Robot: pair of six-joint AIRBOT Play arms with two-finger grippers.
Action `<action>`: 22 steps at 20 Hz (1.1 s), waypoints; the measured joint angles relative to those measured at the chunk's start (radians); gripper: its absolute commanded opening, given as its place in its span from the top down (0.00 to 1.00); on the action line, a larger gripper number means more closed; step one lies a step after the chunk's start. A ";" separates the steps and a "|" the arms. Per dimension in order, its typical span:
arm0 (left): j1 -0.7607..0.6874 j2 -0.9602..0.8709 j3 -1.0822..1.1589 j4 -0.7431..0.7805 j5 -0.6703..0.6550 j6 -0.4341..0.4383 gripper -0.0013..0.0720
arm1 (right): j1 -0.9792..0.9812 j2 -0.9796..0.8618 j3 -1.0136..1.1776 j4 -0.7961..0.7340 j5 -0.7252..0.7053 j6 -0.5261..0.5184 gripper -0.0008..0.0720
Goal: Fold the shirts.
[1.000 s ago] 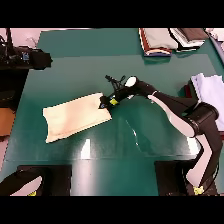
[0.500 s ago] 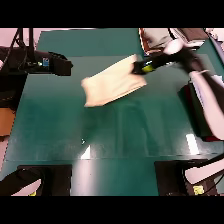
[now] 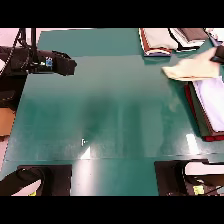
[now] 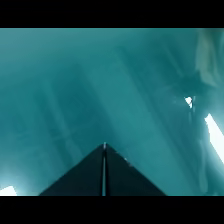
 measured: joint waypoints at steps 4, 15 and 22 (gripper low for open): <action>-0.001 0.000 0.000 -0.006 0.002 -0.019 0.95 | -0.092 0.002 0.046 0.061 -0.055 -0.005 0.96; -0.001 0.000 0.000 -0.015 0.001 -0.028 0.95 | -0.137 0.070 0.282 0.105 -0.018 -0.018 0.96; -0.001 0.000 0.000 -0.015 -0.012 -0.021 0.95 | -0.273 0.294 0.002 0.003 0.126 -0.069 0.96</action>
